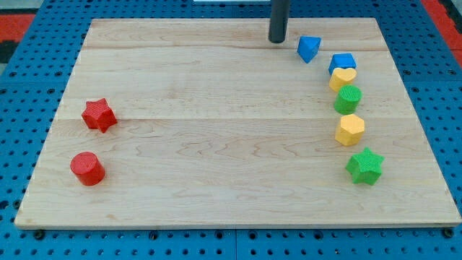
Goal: Point at the red circle
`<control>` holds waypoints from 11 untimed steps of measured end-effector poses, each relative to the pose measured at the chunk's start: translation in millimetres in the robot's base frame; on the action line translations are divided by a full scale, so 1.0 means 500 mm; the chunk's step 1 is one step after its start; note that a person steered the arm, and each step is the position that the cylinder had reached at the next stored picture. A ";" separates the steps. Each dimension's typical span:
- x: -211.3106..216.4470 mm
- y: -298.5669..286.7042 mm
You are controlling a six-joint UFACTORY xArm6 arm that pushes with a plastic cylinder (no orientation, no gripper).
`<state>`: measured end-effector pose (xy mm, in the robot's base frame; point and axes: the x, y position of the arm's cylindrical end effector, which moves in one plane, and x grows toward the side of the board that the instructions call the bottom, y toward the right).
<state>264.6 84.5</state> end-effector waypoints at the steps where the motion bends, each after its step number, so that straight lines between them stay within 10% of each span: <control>1: 0.054 0.115; 4: 0.068 -0.071; 7: 0.640 -0.361; 11: 0.530 -0.608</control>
